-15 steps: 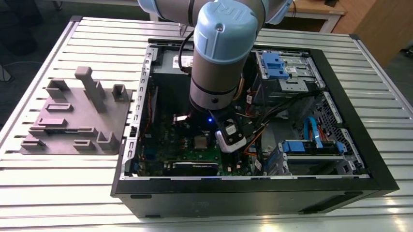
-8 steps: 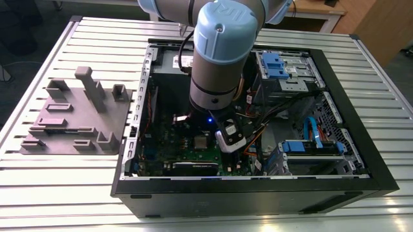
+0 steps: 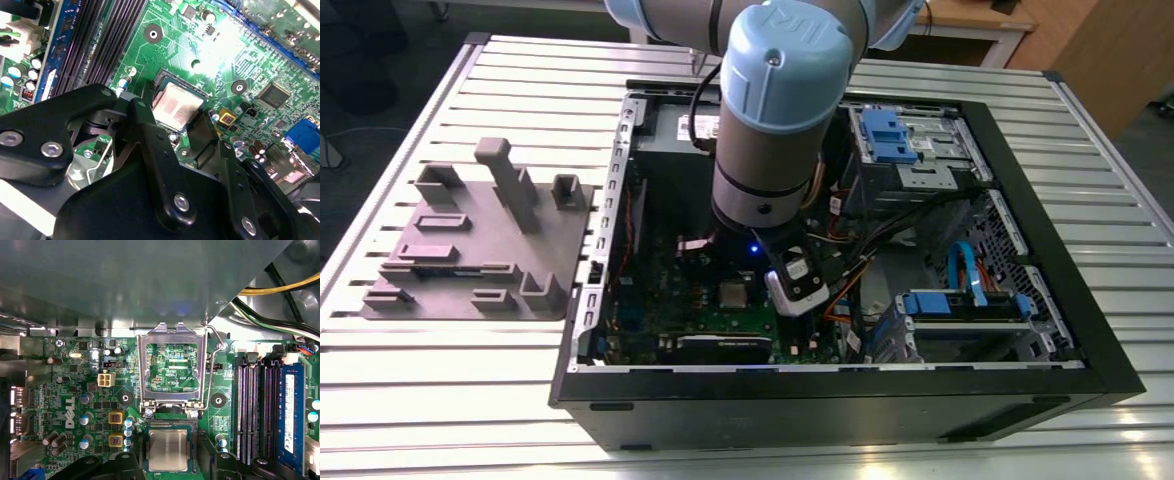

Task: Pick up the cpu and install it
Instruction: 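Place the cpu into insertion slot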

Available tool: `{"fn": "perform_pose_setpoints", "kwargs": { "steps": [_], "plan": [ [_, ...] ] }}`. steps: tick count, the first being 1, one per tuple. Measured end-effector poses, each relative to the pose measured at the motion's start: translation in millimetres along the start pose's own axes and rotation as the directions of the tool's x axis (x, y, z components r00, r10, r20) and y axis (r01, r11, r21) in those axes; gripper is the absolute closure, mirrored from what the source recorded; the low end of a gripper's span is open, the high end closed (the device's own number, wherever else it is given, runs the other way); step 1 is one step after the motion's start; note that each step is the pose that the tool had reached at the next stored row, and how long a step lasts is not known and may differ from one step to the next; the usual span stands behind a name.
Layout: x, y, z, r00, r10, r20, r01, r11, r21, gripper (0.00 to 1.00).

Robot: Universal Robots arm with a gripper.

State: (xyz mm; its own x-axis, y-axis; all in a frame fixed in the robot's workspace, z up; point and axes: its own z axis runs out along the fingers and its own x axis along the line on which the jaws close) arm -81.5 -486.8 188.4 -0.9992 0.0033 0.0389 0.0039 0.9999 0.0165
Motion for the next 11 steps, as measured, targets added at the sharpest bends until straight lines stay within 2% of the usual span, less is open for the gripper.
{"fn": "perform_pose_setpoints", "kwargs": {
  "steps": [11],
  "plan": [
    [-0.2, 0.0, -1.2, 1.0, 0.0, 0.0001, 0.0, 1.0, -0.0012, 0.46]
  ]
}}
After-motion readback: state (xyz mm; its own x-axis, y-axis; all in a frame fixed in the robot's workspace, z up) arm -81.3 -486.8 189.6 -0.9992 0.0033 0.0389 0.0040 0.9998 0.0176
